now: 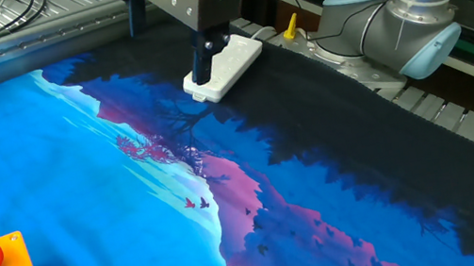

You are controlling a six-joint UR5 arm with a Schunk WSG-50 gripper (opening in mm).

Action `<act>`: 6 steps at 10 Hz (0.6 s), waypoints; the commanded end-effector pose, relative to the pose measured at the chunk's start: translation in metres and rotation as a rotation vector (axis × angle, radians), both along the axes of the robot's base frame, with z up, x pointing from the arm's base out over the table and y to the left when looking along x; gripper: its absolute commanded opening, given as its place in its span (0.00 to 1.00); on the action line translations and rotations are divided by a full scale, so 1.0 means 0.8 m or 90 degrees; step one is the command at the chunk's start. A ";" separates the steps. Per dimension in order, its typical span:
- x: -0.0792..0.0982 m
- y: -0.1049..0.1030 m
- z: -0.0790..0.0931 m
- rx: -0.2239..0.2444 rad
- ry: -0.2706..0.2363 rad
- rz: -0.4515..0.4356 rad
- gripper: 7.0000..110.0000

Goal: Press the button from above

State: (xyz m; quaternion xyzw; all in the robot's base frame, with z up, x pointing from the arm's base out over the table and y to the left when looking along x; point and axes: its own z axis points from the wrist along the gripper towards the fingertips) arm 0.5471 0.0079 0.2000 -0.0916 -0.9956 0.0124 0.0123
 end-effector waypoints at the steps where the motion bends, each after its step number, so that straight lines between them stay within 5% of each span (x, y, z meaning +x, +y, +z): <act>1: 0.010 0.003 0.002 0.007 -0.021 -0.009 0.00; 6: 0.027 0.014 0.007 0.026 -0.060 -0.028 0.00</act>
